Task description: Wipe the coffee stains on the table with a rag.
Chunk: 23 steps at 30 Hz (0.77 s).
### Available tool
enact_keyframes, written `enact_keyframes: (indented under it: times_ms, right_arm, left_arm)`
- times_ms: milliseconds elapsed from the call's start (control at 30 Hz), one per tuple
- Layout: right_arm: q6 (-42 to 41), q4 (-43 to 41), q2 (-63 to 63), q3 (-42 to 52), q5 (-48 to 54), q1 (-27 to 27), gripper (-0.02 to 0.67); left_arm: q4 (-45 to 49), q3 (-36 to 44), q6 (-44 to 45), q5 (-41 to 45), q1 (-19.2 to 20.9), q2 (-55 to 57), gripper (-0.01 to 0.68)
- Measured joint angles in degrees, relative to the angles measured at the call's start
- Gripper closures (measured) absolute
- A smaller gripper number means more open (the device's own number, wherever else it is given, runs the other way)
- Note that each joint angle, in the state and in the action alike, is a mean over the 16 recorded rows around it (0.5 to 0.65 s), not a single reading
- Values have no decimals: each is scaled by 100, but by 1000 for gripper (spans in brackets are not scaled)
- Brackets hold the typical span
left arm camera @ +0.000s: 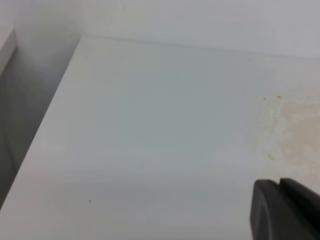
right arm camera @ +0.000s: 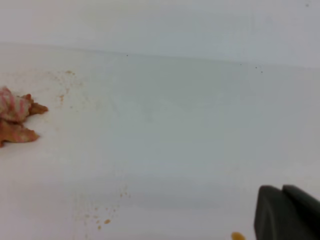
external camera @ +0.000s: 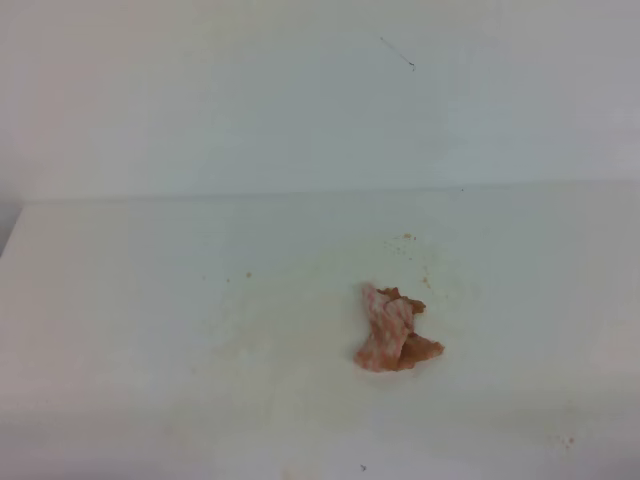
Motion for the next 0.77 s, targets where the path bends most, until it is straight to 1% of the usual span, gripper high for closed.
enact_keyframes:
  times_ms: [767]
  right_arm:
    - [1,0,3,-10,0,0,648]
  left_arm:
    - [0,0,-1,27,6,0,672]
